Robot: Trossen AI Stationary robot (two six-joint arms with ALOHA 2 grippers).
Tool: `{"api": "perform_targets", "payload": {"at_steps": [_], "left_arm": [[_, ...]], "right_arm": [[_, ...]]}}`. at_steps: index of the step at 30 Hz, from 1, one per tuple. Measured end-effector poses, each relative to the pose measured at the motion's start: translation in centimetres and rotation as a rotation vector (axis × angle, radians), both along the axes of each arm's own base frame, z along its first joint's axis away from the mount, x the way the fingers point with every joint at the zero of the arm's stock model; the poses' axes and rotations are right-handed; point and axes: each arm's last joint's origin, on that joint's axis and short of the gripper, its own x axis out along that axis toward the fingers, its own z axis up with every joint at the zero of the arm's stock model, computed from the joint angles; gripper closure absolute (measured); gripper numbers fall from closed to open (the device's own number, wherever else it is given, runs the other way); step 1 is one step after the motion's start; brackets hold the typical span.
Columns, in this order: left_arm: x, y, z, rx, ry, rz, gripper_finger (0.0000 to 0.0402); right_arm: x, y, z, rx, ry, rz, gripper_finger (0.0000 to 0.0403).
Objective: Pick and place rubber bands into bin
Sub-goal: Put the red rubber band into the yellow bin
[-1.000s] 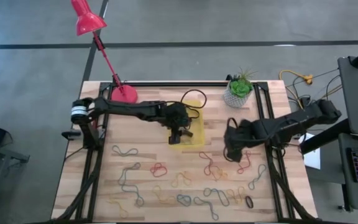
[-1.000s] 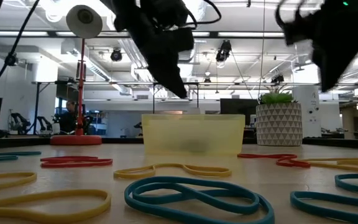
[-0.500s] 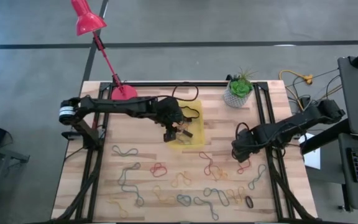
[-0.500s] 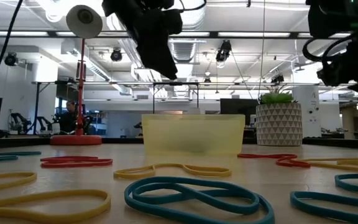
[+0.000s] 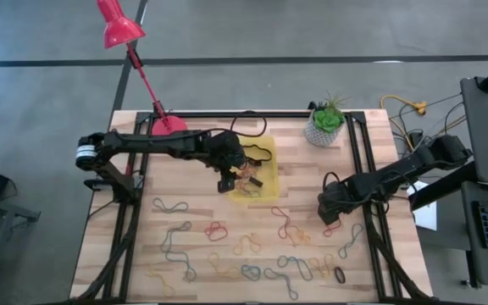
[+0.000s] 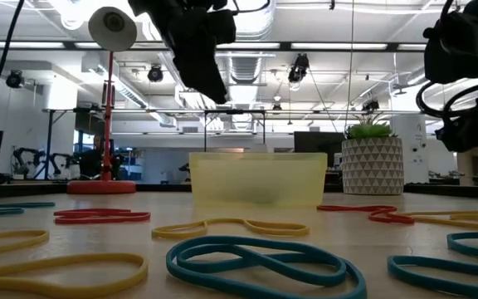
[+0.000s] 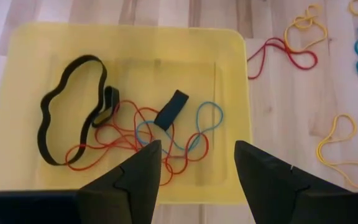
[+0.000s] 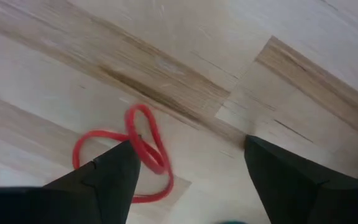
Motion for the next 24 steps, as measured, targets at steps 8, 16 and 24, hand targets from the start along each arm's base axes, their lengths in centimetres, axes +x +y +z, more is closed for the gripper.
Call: {"api": "perform_targets", "payload": {"at_steps": [8,16,24], "left_arm": [[-0.1,0.0,-0.3,-0.001,0.010,0.000,0.0215],[-0.3,0.0,-0.5,-0.004,0.036,0.000,0.0215],[-0.3,0.0,-0.5,-0.003,0.038,-0.001,0.0215]], "right_arm": [[0.7,0.2,0.0,0.027,-0.080,0.059,0.0231],[2.1,0.5,-0.2,0.027,-0.211,0.053,0.0316],[4.8,1.1,2.7,0.007,-0.372,0.127,0.0392]]}}
